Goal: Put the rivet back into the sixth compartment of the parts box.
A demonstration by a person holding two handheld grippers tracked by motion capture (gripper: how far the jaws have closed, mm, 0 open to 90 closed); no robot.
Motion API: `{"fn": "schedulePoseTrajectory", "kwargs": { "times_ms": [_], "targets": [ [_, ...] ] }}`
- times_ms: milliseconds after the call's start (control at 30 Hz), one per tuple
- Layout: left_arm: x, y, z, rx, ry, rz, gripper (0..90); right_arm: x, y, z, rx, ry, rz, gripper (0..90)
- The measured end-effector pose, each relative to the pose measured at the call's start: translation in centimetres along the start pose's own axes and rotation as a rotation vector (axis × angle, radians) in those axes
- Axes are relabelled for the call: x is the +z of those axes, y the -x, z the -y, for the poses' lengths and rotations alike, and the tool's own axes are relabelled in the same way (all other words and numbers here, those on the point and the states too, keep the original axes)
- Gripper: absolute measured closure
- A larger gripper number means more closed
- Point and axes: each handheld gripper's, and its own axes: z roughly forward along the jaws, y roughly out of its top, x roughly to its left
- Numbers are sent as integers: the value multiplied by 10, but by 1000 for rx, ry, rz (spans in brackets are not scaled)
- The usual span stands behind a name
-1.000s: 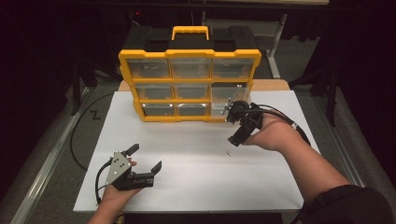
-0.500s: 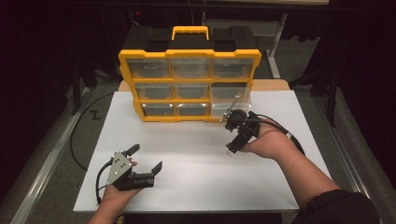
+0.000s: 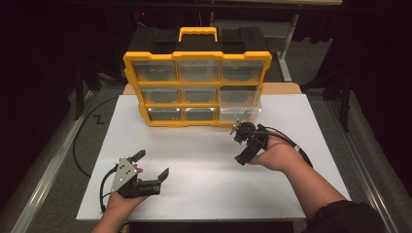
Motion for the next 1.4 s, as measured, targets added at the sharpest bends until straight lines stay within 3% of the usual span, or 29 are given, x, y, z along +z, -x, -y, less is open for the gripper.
{"fn": "schedulePoseTrajectory", "kwargs": {
  "times_ms": [400,667,800,1033,1167,1400],
  "targets": [
    [0,0,0,2,-1,0,23,26,-2,11,19,-8,-41,172],
    [0,0,0,6,-3,0,23,48,1,12,24,-19,-67,220],
    [0,0,0,6,-2,2,23,56,2,11,36,-17,-85,310],
    [0,0,0,6,-1,3,23,68,8,10,64,-26,-109,600],
    [0,0,0,6,-1,2,23,74,12,9,56,-35,-110,663],
    [0,0,0,5,-1,2,23,74,14,8,83,-38,-131,727]
  ]
}}
